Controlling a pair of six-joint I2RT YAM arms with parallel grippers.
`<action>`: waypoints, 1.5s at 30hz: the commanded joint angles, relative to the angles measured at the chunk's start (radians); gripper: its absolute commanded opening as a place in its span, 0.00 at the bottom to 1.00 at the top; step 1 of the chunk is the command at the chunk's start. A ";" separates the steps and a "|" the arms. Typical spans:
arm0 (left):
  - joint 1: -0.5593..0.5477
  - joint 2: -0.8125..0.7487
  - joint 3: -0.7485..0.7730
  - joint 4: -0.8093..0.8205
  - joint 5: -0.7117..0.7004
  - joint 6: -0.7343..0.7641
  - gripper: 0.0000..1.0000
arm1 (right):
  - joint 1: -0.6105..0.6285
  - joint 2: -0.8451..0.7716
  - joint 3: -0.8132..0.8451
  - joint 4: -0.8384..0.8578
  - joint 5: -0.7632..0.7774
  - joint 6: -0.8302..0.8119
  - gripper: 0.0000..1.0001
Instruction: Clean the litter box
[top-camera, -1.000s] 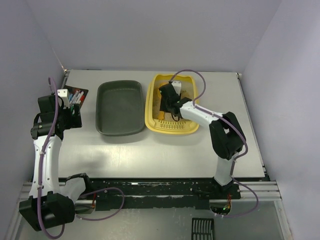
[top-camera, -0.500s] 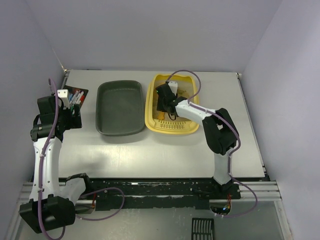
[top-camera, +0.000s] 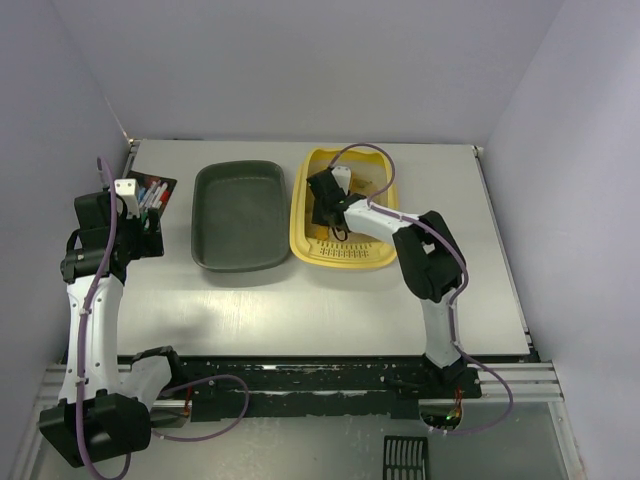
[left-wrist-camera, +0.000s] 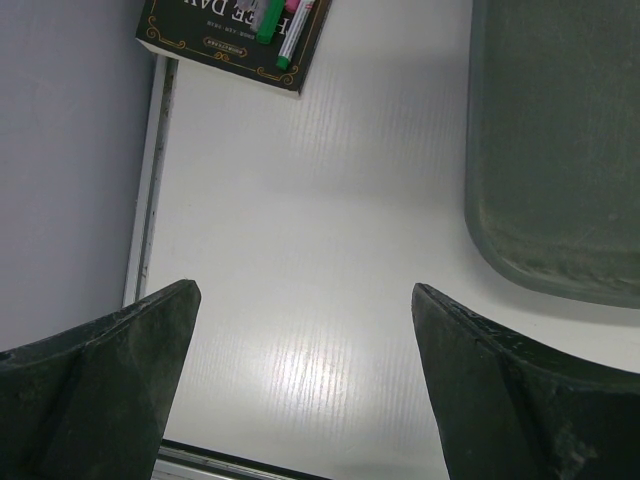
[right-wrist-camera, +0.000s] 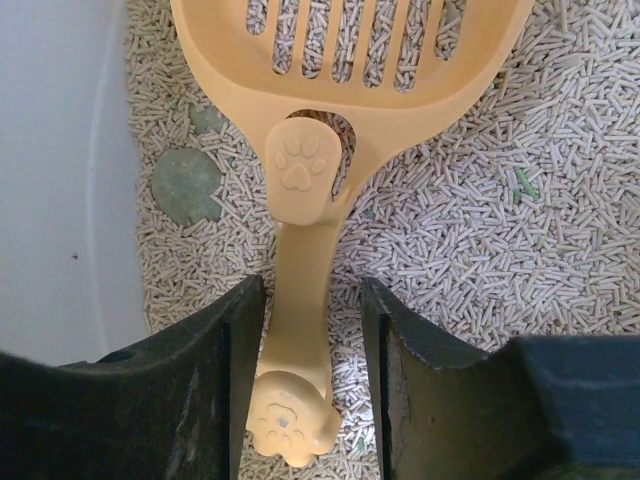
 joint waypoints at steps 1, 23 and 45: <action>0.010 -0.013 -0.006 0.021 0.020 0.011 0.99 | 0.001 0.016 0.025 0.010 0.010 0.010 0.42; 0.009 0.149 0.328 -0.108 0.096 0.079 1.00 | -0.001 -0.158 -0.034 -0.009 0.100 -0.078 0.14; -0.427 0.765 0.804 0.026 0.764 -0.325 0.99 | -0.007 -0.502 -0.256 -0.005 -0.159 -0.232 0.00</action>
